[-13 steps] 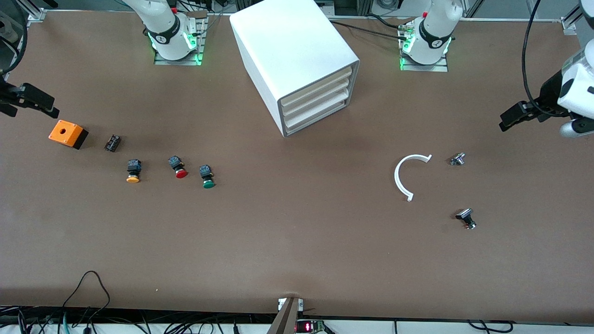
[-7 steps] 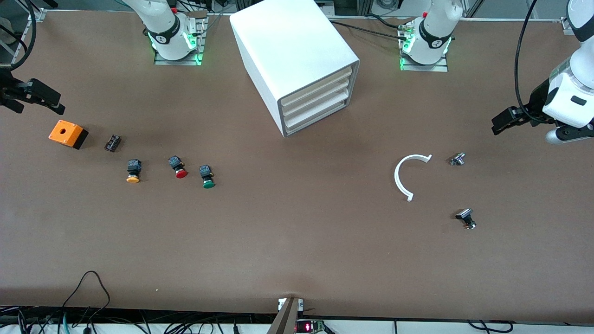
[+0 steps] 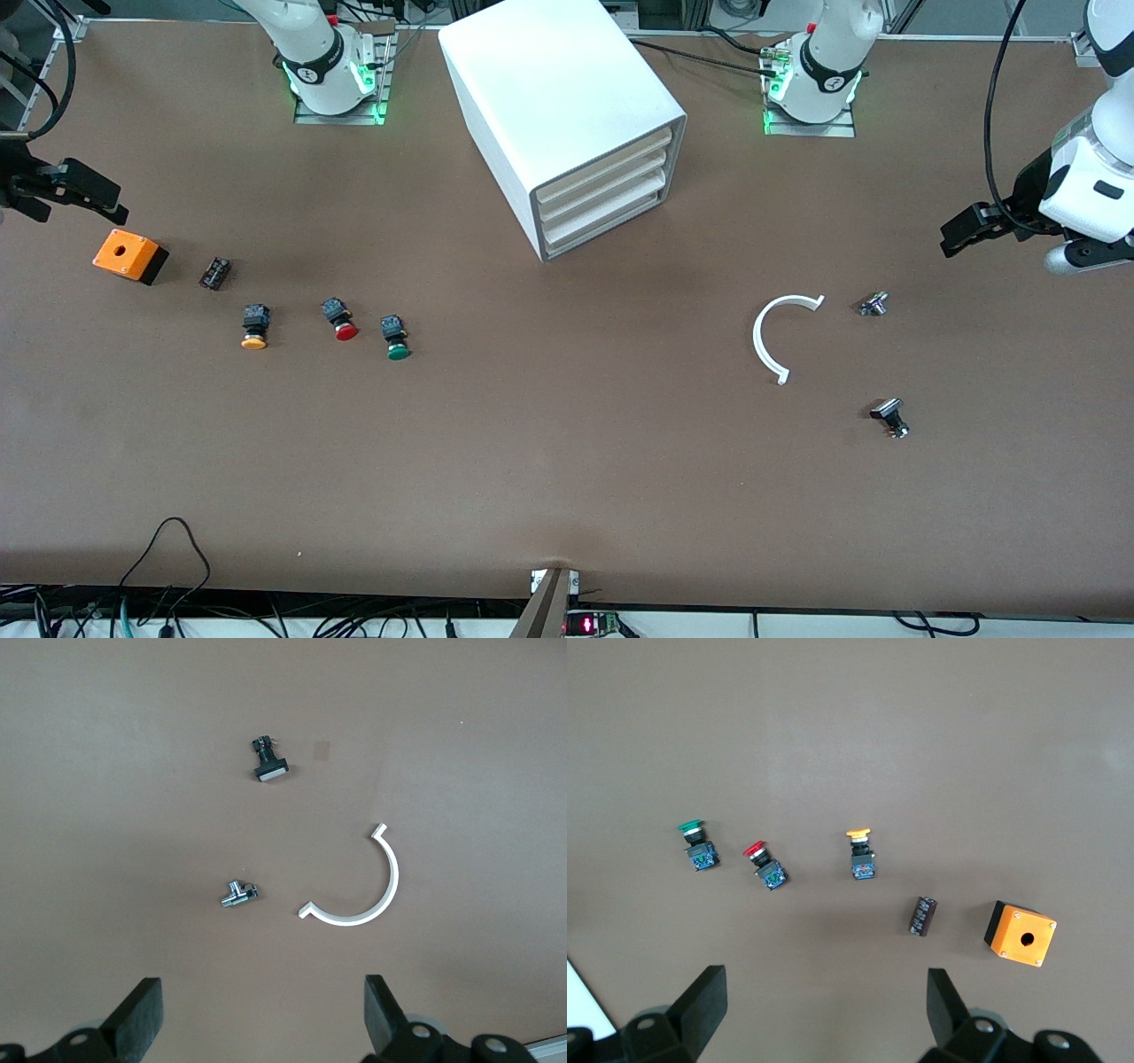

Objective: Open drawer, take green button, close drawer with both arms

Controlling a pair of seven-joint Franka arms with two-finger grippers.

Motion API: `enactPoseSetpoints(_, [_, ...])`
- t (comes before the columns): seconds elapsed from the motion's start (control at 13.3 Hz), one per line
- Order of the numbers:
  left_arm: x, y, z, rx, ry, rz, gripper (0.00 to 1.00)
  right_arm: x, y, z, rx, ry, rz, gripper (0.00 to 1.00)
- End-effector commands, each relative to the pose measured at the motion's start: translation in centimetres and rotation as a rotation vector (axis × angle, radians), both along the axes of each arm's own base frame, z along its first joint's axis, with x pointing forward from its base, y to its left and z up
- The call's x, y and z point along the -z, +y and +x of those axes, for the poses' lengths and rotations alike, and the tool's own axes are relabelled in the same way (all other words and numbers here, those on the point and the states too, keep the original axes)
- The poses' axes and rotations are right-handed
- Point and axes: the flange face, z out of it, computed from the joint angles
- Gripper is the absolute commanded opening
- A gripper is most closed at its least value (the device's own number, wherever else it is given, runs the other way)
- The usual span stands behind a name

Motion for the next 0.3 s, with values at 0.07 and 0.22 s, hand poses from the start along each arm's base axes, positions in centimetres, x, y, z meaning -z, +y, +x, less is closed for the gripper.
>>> enactPoseSetpoints(0.07, [-0.65, 0.04, 0.24, 0.02, 0.005, 0.024, 1.0, -0.4, -0.04, -0.16, 0.015, -0.019, 0.002, 1.0])
enactPoseSetpoints(0.22, [-0.7, 0.03, 0.34, 0.02, 0.004, 0.024, 1.0, -0.47, -0.05, -0.08, 0.019, -0.027, 0.001, 1.0])
